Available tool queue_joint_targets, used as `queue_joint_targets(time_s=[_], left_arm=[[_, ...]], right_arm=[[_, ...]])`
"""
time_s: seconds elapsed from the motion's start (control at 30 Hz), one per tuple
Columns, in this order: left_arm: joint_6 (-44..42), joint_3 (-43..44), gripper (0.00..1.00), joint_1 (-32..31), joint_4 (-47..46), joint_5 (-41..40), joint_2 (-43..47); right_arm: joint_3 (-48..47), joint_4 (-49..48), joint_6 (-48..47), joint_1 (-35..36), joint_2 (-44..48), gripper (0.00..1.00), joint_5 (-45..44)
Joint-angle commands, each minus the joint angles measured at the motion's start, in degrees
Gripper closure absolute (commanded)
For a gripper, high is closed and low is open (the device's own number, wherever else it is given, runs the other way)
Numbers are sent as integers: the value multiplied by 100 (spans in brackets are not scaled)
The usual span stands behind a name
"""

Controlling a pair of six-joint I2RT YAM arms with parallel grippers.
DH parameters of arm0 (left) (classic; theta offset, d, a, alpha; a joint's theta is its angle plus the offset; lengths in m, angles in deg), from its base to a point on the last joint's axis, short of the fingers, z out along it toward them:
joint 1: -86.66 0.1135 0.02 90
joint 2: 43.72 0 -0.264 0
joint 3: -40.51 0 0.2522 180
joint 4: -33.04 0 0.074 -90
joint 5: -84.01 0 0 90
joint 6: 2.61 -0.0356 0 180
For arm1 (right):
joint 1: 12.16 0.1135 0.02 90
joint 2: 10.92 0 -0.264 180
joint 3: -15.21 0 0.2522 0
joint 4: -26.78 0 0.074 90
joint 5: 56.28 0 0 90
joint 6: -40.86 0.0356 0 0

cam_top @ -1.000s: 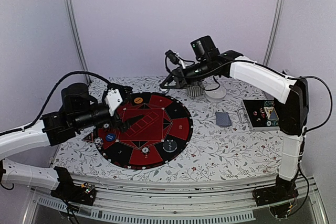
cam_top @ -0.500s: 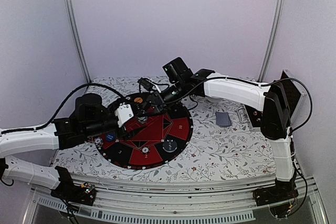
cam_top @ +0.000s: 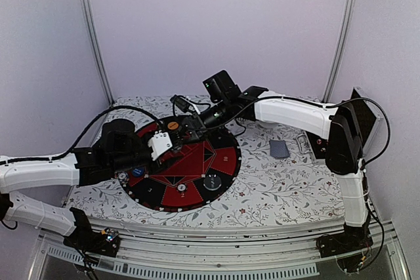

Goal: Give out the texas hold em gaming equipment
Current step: Pass from the right arm to the left

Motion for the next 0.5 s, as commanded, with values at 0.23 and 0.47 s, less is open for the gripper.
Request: queue_joint_targets(time_s=[0.23,0.47], left_arm=[[139,27,81,-67,-360,21,169],[198,-16,50,-65,-469,58,225]], right_arm=[[-149,-290,86,57,-177,98,202],[-170,-295,105,57,-234,98,152]])
